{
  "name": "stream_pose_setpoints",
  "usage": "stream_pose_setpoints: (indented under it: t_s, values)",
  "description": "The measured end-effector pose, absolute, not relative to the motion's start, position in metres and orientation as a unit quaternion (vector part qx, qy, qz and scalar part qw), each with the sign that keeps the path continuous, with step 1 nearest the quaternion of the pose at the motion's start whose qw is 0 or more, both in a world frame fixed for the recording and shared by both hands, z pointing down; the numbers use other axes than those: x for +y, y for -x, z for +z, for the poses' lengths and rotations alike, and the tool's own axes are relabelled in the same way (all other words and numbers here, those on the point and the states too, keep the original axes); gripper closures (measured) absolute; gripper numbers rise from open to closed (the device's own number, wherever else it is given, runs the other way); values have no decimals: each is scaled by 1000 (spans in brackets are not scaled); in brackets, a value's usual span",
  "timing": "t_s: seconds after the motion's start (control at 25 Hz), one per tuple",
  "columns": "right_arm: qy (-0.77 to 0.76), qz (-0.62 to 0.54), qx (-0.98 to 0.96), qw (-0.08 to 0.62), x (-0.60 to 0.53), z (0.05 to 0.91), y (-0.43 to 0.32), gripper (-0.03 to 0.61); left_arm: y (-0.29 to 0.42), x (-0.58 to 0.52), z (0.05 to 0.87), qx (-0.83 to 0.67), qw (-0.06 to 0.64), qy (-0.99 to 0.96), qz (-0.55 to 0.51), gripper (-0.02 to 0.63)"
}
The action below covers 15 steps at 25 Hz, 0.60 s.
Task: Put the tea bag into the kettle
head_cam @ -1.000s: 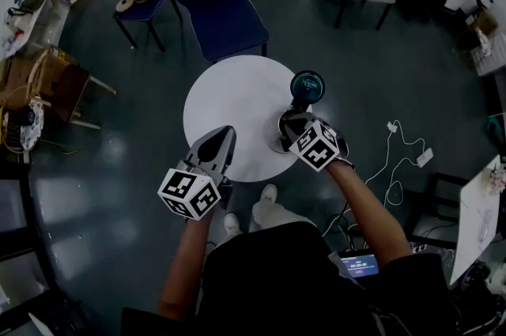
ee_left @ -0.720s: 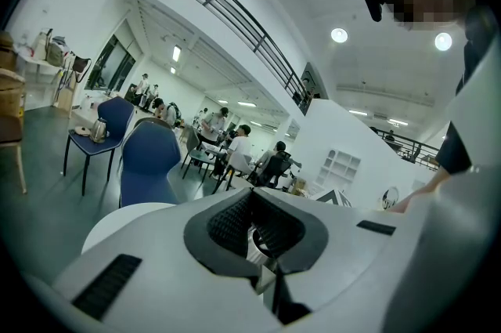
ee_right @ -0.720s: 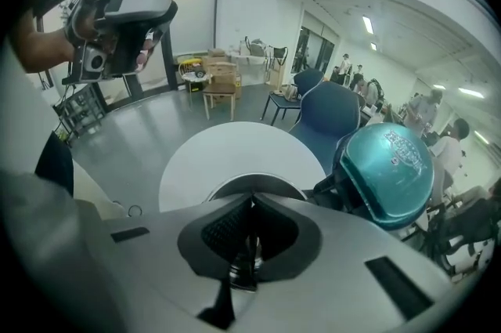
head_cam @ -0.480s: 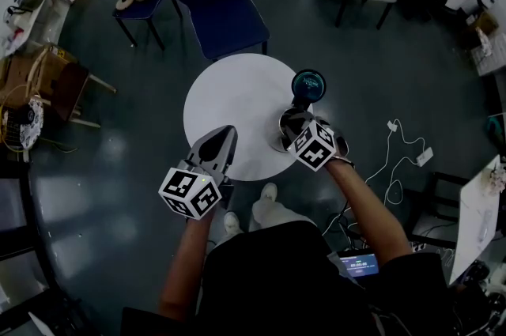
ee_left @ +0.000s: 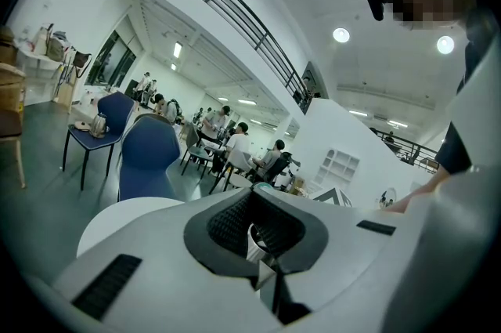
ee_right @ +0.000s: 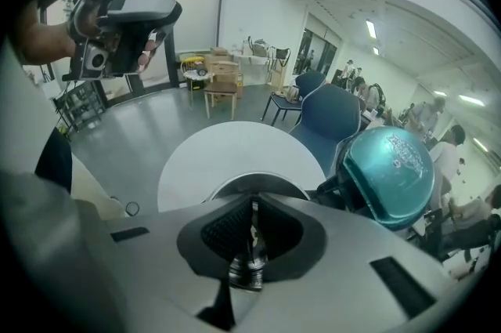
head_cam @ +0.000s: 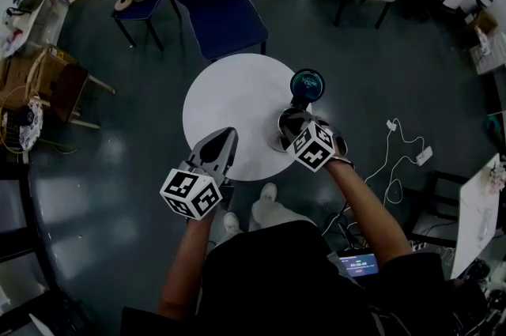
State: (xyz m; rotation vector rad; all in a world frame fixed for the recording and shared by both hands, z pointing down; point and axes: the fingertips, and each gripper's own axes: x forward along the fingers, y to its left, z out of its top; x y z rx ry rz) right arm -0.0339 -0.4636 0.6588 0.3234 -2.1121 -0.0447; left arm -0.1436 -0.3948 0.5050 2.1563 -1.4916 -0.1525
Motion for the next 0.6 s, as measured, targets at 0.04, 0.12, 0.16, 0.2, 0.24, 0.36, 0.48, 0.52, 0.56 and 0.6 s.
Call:
stream_pose_setpoints:
  t_s: [0.04, 0.12, 0.16, 0.2, 0.24, 0.36, 0.48, 0.52, 0.56, 0.6]
  values:
    - [-131, -17, -867, 481, -462, 659, 34, 558, 143, -394, 506, -548, 255, -795, -55, 598]
    - [-130, -16, -867, 481, -461, 658, 33, 558, 140, -393, 506, -545, 255, -797, -53, 598]
    - [-129, -15, -867, 481, -461, 658, 33, 557, 138, -394, 506, -543, 255, -798, -52, 598]
    - [-129, -14, -867, 480, -460, 658, 33, 558, 138, -394, 506, -542, 254, -799, -52, 598]
    - [-130, -12, -868, 480, -460, 657, 33, 557, 138, -395, 505, -542, 255, -799, -53, 598]
    - [-137, -6, -870, 474, -463, 655, 35, 557, 138, -397, 506, -540, 255, -801, -53, 598]
    - [-146, -8, -872, 466, -465, 650, 36, 558, 137, -397, 508, -537, 256, -802, -52, 598]
    - [-147, -8, -873, 464, -465, 648, 36, 558, 136, -397, 508, -537, 256, -802, -51, 598]
    - [-149, -8, -874, 462, -465, 645, 36, 558, 136, -397, 508, -536, 256, -803, -50, 598]
    - [-150, -8, -876, 459, -466, 642, 36, 558, 135, -397, 508, -535, 257, -804, -49, 598]
